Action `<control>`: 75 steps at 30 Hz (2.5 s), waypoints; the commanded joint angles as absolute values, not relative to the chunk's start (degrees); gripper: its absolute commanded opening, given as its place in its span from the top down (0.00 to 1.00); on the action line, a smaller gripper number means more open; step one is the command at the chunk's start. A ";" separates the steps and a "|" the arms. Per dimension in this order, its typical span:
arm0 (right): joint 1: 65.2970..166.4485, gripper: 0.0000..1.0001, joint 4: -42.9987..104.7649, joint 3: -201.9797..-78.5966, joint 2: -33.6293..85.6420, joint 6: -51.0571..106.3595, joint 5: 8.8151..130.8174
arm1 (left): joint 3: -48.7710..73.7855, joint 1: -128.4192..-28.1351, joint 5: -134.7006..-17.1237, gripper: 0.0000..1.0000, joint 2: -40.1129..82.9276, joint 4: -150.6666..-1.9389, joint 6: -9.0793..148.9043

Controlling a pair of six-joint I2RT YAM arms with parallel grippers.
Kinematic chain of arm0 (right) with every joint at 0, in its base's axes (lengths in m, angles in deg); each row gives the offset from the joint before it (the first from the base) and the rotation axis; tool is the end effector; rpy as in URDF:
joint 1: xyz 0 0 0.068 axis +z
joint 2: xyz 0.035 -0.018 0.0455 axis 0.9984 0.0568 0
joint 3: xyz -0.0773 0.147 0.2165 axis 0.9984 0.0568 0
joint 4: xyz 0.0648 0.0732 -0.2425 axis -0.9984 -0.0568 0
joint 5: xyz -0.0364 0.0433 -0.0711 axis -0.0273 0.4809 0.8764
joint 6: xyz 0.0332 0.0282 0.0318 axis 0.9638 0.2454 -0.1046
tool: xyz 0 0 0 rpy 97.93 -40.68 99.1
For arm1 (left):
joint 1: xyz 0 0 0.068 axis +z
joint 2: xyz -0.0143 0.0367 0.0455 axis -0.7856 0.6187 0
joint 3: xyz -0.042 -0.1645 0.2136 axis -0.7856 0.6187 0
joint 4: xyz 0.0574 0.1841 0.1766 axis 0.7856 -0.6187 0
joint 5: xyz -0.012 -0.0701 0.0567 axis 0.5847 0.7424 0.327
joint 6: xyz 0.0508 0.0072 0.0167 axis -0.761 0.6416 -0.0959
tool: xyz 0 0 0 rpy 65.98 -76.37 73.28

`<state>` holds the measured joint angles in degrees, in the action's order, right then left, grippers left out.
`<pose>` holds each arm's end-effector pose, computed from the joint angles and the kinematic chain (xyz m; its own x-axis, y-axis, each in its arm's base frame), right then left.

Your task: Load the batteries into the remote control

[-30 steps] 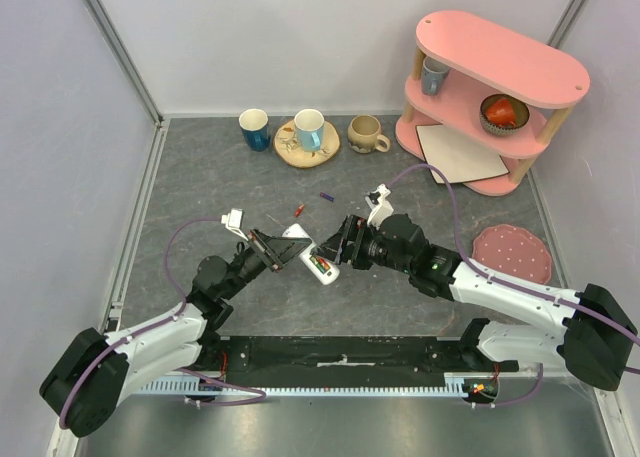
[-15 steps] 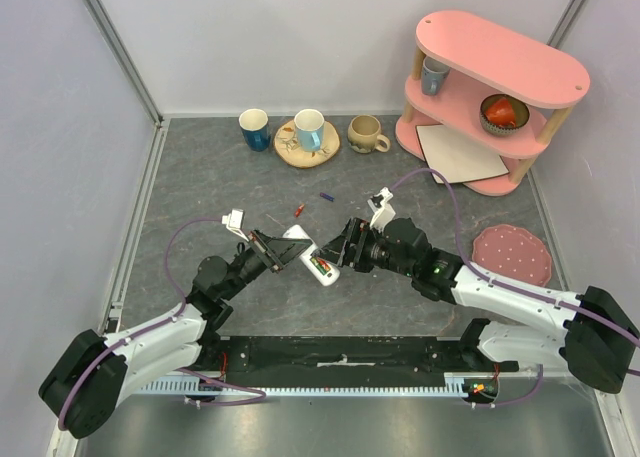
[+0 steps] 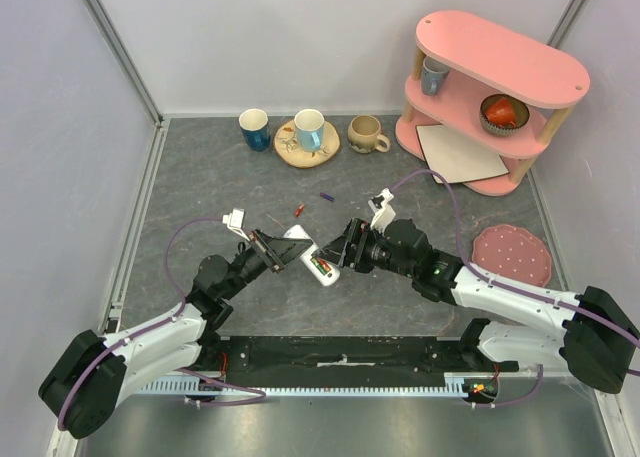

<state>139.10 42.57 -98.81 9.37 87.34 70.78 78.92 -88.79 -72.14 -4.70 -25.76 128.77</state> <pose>0.1500 0.2014 0.2440 -0.8629 0.3727 -0.3414 -0.1560 0.4460 0.8813 0.1347 -0.1108 0.2056 -0.6674 -0.6510 -0.3617 0.3712 0.1302 -0.9194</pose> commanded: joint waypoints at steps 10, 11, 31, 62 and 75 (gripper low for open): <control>138.95 0.18 40.97 -96.12 8.47 87.28 69.37 | 74.57 -88.43 -76.09 0.98 -6.54 -20.05 126.71; 138.95 0.18 40.88 -96.03 8.38 87.19 69.37 | 74.48 -88.43 -76.09 0.98 -6.45 -20.13 126.71; 138.87 0.18 41.85 -93.31 7.15 87.81 69.28 | 72.20 -88.43 -76.00 0.98 -6.62 -20.75 126.62; 137.02 0.23 34.82 -108.78 10.76 66.90 51.62 | 71.41 -87.81 -59.05 0.98 3.21 -17.51 133.65; 133.33 0.32 39.73 -104.82 4.78 70.05 49.60 | 71.14 -87.55 -55.17 0.98 7.78 -9.86 135.41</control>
<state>134.67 35.01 -105.93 7.03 68.50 52.33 73.26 -87.79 -57.82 6.80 -16.76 133.29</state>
